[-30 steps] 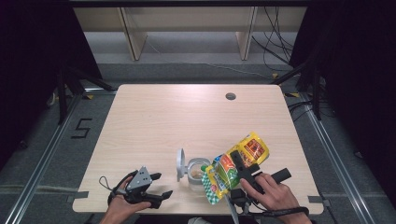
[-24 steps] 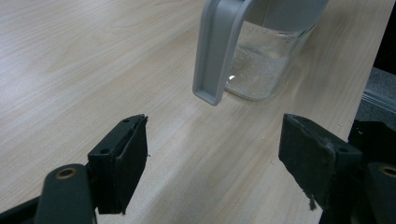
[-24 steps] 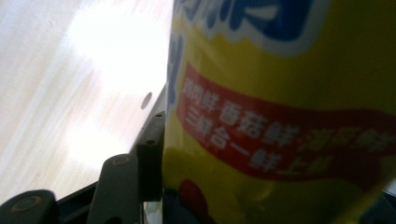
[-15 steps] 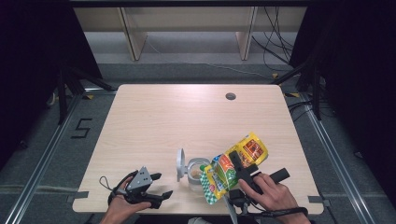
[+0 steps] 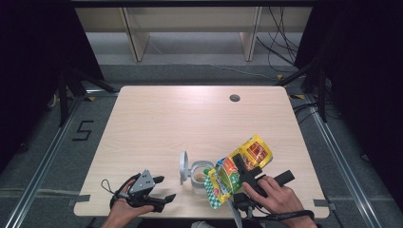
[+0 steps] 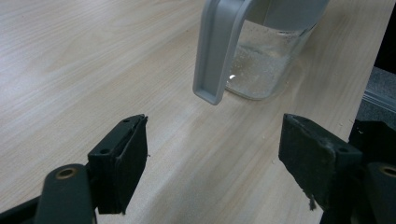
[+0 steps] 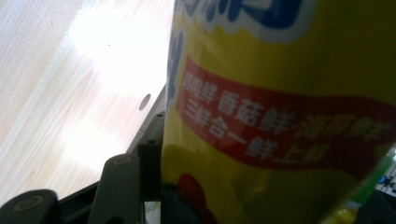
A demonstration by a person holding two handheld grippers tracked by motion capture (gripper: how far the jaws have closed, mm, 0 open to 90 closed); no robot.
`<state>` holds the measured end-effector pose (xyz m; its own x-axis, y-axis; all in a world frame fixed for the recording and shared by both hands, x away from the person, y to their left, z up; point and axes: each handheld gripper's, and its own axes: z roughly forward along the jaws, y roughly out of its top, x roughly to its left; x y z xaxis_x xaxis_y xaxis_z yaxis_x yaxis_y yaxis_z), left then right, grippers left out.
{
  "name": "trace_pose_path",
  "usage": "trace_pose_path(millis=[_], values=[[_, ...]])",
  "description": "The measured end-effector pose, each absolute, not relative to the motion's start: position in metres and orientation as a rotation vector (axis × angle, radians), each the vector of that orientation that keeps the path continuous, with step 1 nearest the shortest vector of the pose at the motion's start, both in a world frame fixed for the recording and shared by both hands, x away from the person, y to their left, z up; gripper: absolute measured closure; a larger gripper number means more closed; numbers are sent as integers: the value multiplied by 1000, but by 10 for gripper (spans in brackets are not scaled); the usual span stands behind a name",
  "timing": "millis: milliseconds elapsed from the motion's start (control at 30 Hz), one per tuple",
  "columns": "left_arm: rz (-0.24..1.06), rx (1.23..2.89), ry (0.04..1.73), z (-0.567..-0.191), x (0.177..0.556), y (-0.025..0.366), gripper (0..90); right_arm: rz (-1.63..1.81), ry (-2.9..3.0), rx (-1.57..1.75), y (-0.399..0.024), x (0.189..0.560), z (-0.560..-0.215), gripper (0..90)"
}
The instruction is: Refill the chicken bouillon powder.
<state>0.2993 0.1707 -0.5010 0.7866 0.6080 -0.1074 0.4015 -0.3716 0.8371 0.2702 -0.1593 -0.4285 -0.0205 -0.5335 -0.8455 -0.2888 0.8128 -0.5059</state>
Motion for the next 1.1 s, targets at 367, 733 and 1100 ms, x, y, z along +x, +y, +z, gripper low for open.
trace_pose_path(millis=[367,733,1100], values=[[275,2020,750,-501,299,171,235,-213,1615,-660,-160,269,-427,487],[281,2017,751,-501,299,171,235,-211,1624,-661,-162,270,-427,488],[284,2023,751,-501,300,172,234,-216,1621,-660,-164,270,-426,488]])
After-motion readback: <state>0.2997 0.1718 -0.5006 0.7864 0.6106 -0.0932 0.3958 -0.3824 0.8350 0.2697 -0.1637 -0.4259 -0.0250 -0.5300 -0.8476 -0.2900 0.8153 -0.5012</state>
